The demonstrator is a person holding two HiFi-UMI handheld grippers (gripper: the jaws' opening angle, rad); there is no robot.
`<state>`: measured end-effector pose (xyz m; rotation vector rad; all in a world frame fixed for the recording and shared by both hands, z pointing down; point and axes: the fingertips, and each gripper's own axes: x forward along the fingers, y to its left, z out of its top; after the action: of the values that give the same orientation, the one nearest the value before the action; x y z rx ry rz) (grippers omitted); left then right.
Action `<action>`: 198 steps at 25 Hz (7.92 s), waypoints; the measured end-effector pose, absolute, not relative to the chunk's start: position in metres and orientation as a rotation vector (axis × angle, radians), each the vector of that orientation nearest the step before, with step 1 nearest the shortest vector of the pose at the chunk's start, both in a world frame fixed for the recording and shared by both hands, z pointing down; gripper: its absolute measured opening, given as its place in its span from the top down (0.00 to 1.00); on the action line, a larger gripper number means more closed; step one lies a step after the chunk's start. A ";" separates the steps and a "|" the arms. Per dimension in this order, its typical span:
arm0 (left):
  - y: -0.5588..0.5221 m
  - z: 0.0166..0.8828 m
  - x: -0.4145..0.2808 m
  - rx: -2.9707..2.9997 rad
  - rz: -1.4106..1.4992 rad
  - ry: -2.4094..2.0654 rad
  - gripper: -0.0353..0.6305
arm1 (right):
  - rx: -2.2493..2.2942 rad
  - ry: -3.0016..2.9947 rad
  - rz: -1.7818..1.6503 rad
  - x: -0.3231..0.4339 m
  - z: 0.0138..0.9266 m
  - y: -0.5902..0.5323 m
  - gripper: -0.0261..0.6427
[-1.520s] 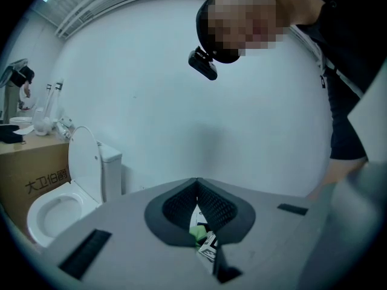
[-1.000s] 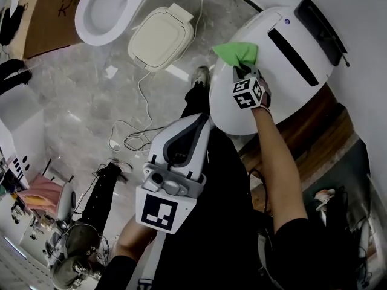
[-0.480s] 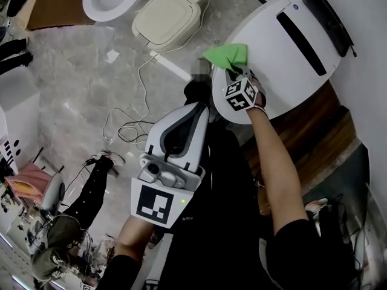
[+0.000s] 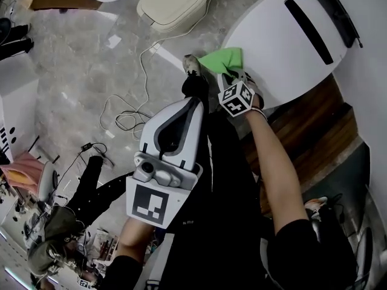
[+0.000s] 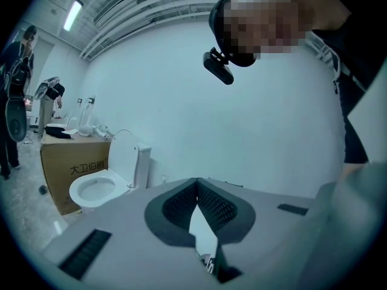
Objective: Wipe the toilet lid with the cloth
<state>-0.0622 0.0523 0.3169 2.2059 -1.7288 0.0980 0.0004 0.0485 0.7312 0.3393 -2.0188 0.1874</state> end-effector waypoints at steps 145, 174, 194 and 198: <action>0.060 0.335 0.020 2.345 0.120 -1.417 0.95 | 1.069 -2.297 0.451 0.139 0.610 -0.007 0.86; -0.016 0.346 0.056 2.314 0.131 -1.429 0.95 | 1.216 -1.861 0.465 0.285 0.688 -0.159 0.86; 0.060 0.339 -0.036 2.312 0.068 -1.457 0.95 | 1.002 -1.846 0.449 0.172 0.716 0.007 0.86; 0.083 0.347 -0.050 2.305 0.068 -1.440 0.95 | 0.975 -1.858 0.457 0.140 0.725 0.053 0.86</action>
<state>-0.0498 0.0834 0.3467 2.3047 -1.4402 0.0682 0.1404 0.0533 0.7245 0.9754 -1.8579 0.4571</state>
